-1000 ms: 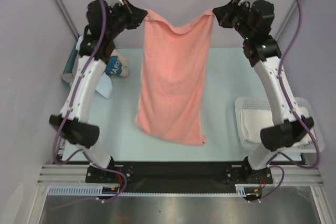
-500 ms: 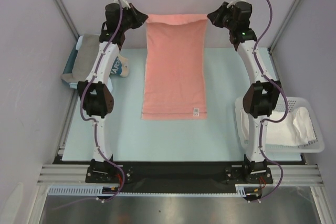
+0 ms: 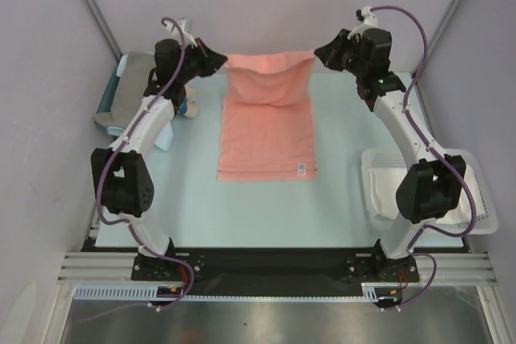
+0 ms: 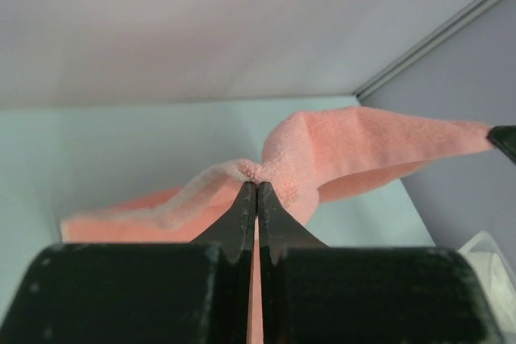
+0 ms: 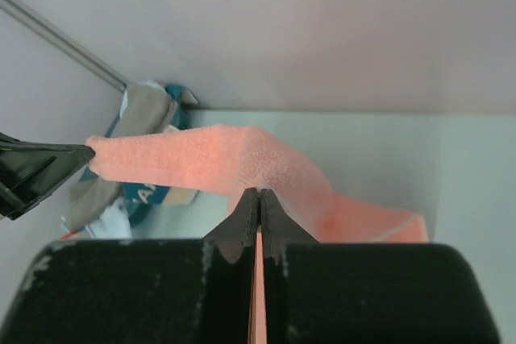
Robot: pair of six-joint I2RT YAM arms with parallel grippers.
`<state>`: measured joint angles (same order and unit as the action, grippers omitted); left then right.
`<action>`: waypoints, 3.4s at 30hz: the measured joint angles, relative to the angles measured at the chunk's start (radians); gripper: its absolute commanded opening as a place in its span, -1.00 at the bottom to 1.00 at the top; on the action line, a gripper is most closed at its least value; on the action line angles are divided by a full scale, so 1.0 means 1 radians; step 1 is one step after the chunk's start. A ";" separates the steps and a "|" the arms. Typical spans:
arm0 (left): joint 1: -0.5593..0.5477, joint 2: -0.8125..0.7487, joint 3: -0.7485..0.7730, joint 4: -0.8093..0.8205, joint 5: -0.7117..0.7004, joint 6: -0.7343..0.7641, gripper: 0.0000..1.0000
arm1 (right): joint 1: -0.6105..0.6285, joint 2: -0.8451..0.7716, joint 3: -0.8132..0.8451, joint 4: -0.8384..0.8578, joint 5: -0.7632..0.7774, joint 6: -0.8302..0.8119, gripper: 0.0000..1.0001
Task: Fold and stack the towels
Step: Fold the towel
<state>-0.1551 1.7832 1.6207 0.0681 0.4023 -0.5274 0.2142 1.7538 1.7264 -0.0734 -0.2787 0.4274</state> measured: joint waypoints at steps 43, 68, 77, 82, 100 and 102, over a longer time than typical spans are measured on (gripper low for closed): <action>0.080 0.489 0.261 -0.029 0.057 -0.015 -0.99 | -0.090 0.488 0.154 -0.033 -0.045 0.051 -1.00; 0.080 0.041 -0.363 0.195 0.106 -0.061 -0.99 | -0.043 0.043 -0.342 0.080 -0.058 0.078 -1.00; 0.079 -0.086 -0.542 0.226 0.098 -0.088 -0.99 | -0.033 -0.079 -0.494 0.090 -0.037 0.101 -1.00; 0.077 -0.151 -0.637 0.229 0.073 -0.113 -0.99 | -0.023 -0.151 -0.589 0.093 -0.017 0.116 -1.00; 0.002 -0.259 -0.909 0.170 -0.024 -0.131 -0.94 | 0.043 -0.213 -0.800 0.042 0.034 0.140 -1.00; 0.000 -0.260 -0.912 0.150 -0.036 -0.129 -0.92 | 0.043 -0.217 -0.800 0.032 0.038 0.140 -1.00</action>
<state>-0.1547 1.5234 0.7086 0.2184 0.3664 -0.6559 0.2569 1.5368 0.9260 -0.0414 -0.2405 0.5678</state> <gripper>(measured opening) 0.039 0.017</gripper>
